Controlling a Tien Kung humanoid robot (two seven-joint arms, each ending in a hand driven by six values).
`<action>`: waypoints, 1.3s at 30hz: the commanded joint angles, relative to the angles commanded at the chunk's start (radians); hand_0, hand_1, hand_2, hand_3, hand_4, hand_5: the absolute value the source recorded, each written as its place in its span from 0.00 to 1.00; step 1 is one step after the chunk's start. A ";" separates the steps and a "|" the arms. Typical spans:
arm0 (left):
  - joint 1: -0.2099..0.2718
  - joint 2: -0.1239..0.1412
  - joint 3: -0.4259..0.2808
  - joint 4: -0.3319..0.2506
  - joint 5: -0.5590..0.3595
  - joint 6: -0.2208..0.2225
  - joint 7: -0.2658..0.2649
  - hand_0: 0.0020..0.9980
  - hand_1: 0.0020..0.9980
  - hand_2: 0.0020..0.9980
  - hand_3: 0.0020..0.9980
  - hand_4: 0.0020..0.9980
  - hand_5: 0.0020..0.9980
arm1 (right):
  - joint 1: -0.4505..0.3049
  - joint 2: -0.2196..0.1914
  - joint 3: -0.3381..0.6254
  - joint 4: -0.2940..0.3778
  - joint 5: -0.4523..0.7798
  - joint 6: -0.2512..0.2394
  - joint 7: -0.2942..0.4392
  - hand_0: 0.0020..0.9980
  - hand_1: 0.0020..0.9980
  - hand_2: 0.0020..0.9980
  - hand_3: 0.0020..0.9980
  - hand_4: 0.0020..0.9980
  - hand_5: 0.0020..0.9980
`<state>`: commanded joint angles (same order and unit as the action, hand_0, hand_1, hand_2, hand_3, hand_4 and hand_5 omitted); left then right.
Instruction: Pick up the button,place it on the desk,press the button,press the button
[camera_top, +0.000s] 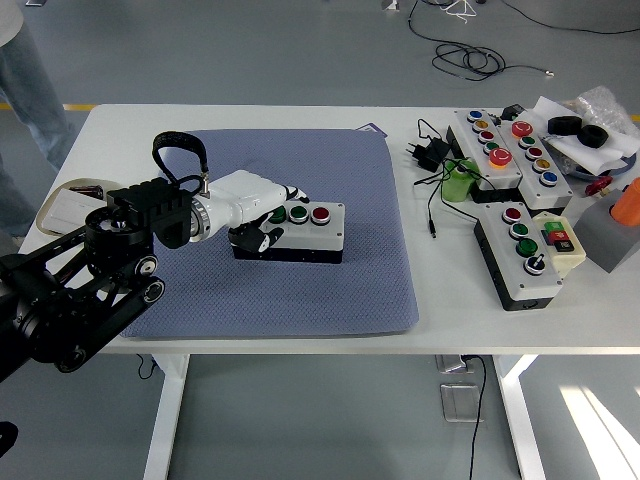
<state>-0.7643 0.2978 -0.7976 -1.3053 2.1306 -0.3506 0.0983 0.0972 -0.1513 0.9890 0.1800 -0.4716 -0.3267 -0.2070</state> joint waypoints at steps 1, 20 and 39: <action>-0.002 -0.001 0.001 -0.003 -0.003 0.001 -0.001 0.08 0.11 0.12 0.90 0.50 0.13 | 0.001 0.000 0.000 0.000 0.001 0.000 0.000 0.79 0.80 0.82 0.75 0.41 0.48; -0.047 -0.033 0.071 0.059 -0.043 -0.020 0.007 0.08 0.12 0.12 0.90 0.50 0.14 | 0.008 -0.001 0.001 0.000 -0.006 0.000 -0.004 0.79 0.80 0.82 0.75 0.41 0.48; -0.057 -0.049 0.121 0.112 -0.044 -0.031 0.012 0.07 0.11 0.12 0.90 0.50 0.17 | -0.001 -0.001 0.004 0.000 -0.012 -0.001 -0.005 0.79 0.80 0.82 0.75 0.41 0.48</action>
<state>-0.8210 0.2493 -0.6766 -1.1931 2.0868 -0.3820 0.1099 0.0962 -0.1520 0.9932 0.1800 -0.4839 -0.3282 -0.2122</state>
